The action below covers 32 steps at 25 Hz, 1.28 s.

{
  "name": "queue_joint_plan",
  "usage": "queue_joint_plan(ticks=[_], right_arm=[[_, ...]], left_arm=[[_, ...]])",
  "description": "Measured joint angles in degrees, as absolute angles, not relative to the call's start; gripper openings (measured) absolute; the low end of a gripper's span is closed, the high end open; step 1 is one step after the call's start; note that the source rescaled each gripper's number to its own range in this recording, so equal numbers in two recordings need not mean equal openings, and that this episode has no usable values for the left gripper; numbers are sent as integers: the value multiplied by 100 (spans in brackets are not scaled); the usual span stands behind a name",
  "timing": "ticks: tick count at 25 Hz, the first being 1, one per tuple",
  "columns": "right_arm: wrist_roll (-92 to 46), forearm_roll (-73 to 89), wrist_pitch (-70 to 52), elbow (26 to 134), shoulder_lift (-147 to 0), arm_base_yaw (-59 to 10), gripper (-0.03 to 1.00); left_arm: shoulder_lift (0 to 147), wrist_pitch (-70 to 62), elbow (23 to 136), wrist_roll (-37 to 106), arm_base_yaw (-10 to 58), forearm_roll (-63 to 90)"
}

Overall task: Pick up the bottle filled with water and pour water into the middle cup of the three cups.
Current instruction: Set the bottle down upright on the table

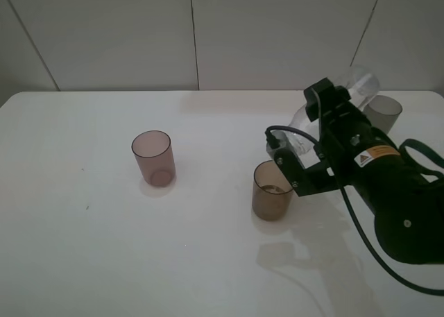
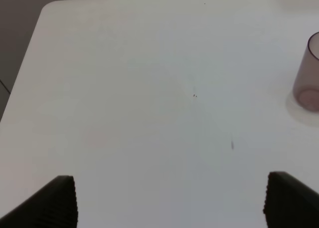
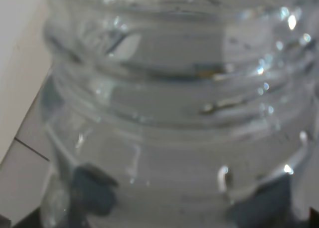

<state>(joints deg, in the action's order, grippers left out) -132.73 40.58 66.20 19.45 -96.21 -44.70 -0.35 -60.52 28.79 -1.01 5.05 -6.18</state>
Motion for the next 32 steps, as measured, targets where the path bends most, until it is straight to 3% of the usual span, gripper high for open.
queue_joint_plan(ticks=[10, 17, 24, 32], right_arm=[[-12066, 4100, 6483, 1952, -9621, -4470, 1], [-11327, 4488, 5123, 2406, -9059, -4414, 1], [-9838, 4058, 3129, 3015, -8577, -3514, 1], [-6818, 1801, 1978, 3384, -8583, -2302, 1]], left_arm=[[-35, -6052, 2879, -101, 505, -618], [-35, -6052, 2879, -101, 505, -618], [-35, -6052, 2879, -101, 505, -618], [-35, -6052, 2879, -101, 505, -618]])
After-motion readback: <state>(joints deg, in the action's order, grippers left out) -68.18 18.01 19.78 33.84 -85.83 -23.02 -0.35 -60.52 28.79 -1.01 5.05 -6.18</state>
